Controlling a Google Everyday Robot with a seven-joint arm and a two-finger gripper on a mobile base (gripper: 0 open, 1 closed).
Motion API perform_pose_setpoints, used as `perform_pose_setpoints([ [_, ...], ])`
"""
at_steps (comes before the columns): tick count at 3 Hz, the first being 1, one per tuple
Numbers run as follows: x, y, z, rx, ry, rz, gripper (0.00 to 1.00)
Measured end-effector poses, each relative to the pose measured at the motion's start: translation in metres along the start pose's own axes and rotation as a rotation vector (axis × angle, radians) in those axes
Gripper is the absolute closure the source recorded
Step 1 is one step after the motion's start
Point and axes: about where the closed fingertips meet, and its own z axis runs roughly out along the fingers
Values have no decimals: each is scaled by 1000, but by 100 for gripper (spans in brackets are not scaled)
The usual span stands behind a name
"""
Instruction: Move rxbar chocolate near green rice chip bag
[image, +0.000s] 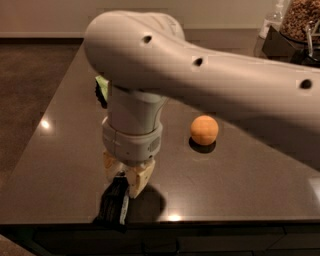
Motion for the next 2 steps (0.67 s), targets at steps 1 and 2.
perform_pose_setpoints([
  [1,22,-5,-23,41,-28,113,100],
  [2,57,-14,-45,93,-42,284,100],
])
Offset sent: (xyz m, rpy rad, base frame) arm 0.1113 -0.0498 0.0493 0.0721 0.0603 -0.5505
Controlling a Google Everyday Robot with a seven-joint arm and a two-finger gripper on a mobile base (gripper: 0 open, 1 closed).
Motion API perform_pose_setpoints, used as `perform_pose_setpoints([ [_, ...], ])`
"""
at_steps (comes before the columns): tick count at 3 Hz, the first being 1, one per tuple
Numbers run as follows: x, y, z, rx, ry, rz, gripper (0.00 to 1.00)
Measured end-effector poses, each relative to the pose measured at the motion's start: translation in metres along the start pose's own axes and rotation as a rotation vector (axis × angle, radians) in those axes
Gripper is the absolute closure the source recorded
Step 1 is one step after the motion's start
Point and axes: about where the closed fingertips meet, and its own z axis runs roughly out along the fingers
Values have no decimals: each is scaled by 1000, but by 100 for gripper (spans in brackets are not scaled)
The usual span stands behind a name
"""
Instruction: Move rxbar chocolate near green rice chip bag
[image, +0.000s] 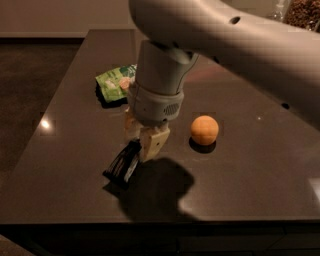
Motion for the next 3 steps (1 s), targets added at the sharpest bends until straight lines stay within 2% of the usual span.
perform_pose_setpoints([
  [2,46,-41,-31,151,-43,359,100],
  [3,66,-67,-42,232,-45,513,100],
])
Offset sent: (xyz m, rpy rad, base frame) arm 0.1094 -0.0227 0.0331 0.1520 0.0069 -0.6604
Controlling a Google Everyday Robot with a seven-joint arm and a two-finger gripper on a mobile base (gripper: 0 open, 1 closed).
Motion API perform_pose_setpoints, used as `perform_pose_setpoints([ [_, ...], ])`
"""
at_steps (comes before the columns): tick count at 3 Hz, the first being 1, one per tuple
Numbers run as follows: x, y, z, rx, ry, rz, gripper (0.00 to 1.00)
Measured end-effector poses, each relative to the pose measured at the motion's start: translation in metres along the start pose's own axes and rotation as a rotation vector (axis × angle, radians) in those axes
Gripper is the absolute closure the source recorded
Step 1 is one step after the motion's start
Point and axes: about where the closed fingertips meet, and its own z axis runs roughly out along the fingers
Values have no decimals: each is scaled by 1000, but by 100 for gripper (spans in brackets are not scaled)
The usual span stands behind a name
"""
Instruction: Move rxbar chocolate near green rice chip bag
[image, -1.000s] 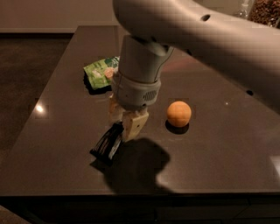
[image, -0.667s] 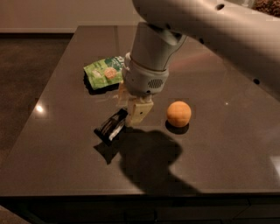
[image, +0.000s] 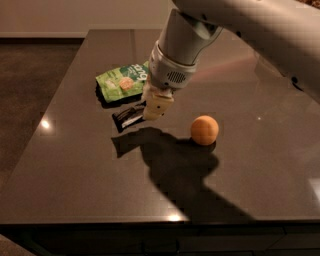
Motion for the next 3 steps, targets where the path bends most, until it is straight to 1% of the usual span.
perform_pose_setpoints([
  [1,6,-20,-3,49,3,75,100],
  [2,10,-45,-3,104,13,148,100],
  [3,10,-60,-3,137,18,178,100],
])
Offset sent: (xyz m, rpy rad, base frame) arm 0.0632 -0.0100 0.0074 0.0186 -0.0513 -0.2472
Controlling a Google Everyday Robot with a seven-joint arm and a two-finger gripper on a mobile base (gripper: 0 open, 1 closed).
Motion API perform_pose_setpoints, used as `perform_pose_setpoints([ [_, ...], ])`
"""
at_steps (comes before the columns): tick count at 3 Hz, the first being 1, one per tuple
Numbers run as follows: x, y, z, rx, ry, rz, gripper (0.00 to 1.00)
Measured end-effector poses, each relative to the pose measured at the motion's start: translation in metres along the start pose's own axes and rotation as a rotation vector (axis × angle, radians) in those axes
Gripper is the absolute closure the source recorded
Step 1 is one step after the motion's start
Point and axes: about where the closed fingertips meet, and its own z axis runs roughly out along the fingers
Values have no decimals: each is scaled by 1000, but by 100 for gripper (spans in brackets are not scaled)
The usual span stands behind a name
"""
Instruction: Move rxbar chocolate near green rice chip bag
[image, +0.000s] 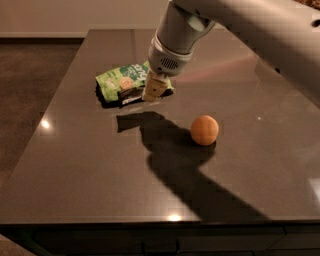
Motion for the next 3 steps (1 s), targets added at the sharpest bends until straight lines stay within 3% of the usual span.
perform_pose_setpoints([
  [1,0,-18,8,35,2,18,100],
  [2,2,-37,18,66,4,24,87],
  [3,6,-54,24,94,3,25,64],
])
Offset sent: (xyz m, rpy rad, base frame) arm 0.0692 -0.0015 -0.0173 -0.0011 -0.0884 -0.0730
